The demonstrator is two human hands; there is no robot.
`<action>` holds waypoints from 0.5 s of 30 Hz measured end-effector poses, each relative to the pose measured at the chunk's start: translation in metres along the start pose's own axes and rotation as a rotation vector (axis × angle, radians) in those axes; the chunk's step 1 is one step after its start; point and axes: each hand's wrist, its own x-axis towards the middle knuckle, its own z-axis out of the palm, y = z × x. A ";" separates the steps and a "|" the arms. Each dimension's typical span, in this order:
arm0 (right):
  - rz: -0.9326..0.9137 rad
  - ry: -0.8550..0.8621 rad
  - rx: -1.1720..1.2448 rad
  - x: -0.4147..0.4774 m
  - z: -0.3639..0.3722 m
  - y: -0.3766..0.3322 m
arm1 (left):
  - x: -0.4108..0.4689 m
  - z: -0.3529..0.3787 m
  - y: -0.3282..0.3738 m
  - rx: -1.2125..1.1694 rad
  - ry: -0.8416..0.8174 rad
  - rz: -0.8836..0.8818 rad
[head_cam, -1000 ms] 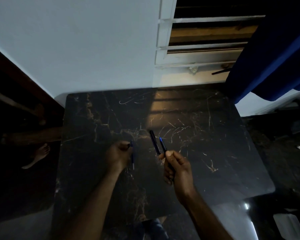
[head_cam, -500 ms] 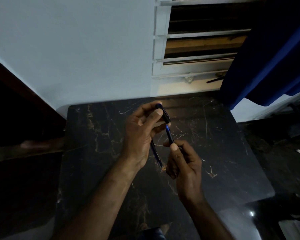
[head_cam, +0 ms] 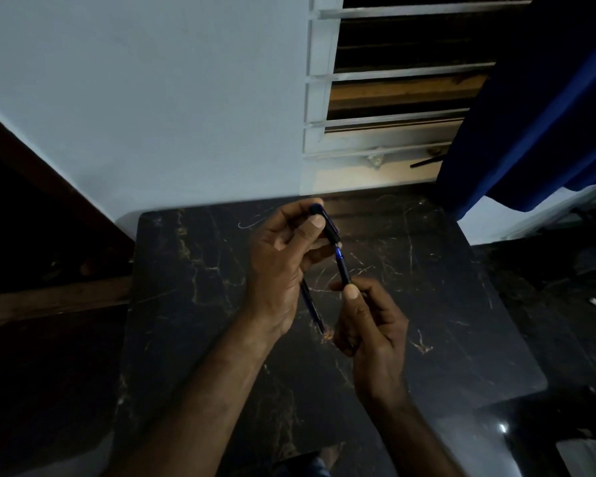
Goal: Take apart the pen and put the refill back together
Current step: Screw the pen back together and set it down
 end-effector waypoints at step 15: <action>-0.135 0.048 0.016 0.007 0.012 -0.019 | -0.020 0.008 0.001 0.430 -0.193 0.392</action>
